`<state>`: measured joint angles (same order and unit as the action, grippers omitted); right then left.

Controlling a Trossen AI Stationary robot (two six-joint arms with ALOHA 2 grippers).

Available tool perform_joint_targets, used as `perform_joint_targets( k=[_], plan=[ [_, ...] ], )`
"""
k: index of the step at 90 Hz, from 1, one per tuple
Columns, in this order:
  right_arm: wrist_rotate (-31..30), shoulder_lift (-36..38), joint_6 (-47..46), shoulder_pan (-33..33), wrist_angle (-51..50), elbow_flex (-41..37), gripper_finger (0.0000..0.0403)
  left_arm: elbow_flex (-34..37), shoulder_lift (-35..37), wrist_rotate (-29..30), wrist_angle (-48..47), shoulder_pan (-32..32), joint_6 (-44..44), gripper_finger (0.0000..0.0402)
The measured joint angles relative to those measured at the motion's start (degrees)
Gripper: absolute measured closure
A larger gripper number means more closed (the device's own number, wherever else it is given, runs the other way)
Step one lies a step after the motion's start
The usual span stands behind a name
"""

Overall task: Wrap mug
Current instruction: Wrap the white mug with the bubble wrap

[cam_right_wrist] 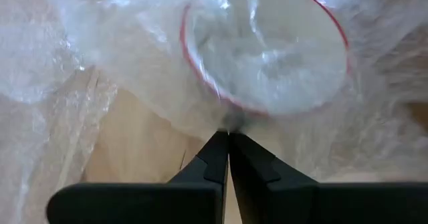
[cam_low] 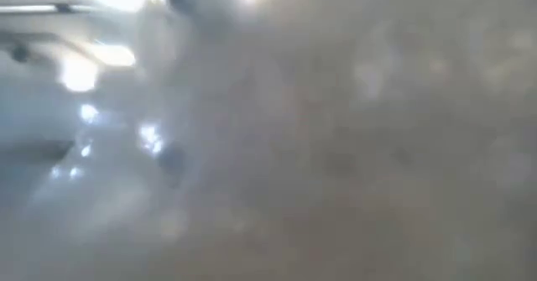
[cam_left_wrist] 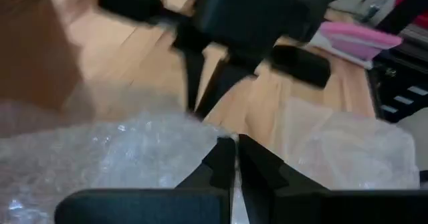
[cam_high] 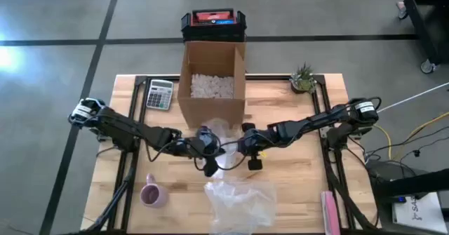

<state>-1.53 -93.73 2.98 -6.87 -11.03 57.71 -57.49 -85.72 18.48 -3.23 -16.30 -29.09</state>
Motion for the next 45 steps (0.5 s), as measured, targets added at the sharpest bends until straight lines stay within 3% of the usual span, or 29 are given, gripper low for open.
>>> perform_joint_targets(
  k=[22,36,45],
  plan=[
    [0.0,-1.6,0.0,-0.3,-1.2,0.1,0.0403,0.0,-8.7,0.0,2.2,1.7,-1.3,0.0402],
    [0.0,1.5,1.3,-1.0,-9.7,5.0,0.0403,-0.2,-12.3,0.1,4.2,2.3,-1.9,0.0402],
    [0.0,2.7,3.1,-1.1,-9.7,7.6,0.0403,-0.2,-13.2,0.3,5.3,2.4,-1.9,0.0401]
  ],
)
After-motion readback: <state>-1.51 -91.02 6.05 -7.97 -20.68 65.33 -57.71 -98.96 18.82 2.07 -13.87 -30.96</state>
